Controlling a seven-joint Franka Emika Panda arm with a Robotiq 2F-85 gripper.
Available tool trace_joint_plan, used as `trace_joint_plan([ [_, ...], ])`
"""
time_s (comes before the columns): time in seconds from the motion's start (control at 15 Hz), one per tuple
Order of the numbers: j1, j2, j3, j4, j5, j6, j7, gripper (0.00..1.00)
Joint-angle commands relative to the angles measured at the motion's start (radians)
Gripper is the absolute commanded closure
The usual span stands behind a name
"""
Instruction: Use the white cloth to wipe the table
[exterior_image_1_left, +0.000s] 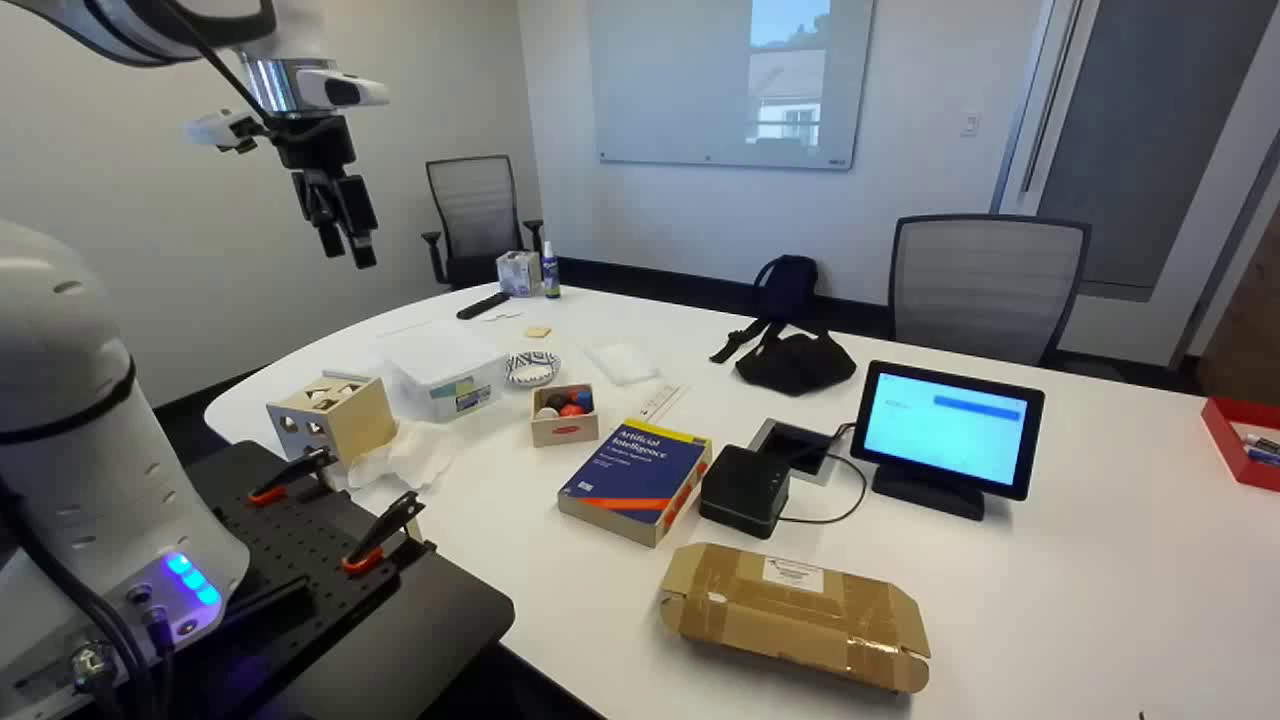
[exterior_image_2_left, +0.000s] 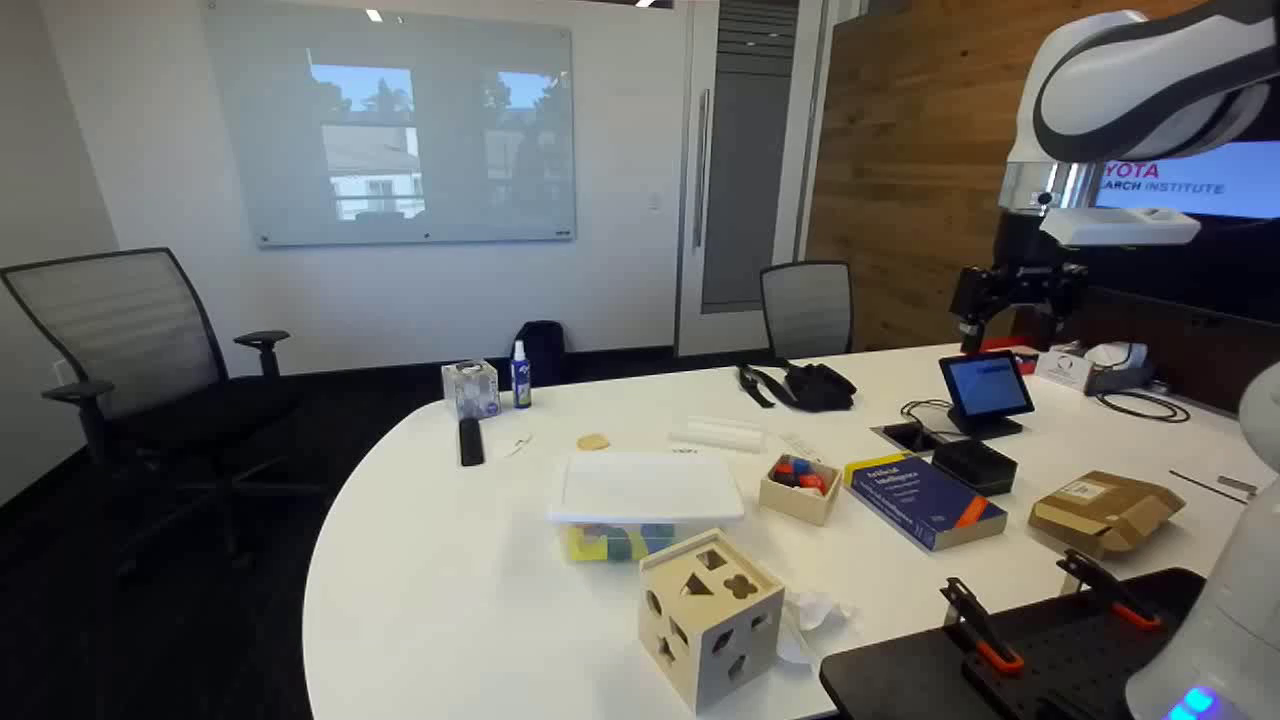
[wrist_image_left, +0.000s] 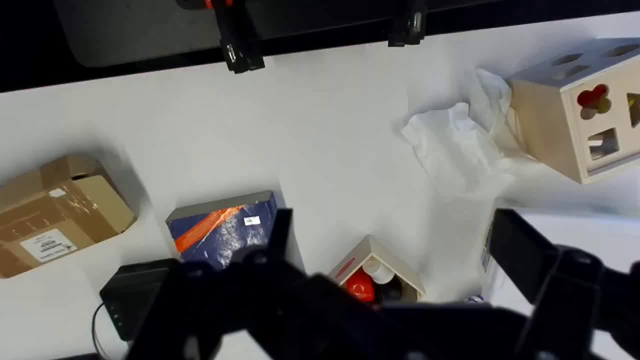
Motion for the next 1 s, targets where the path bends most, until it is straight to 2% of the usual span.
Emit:
trace_joint_plan([
  [0.0,-0.005,0.001,0.004,0.001,0.003,-0.002,-0.003,0.00],
  [0.2,0.041,0.124,0.056,0.025,0.011,0.067,0.000,0.00],
  [0.4,0.105,0.306,0.127,0.045,0.014,0.174,-0.004,0.00],
  [0.6,0.162,0.483,0.164,0.057,0.010,0.256,-0.028,0.00],
  [0.73,0.176,0.611,0.197,0.068,-0.023,0.324,-0.006,0.00],
  [0.93,0.164,0.806,0.217,0.097,-0.115,0.498,0.022,0.00],
])
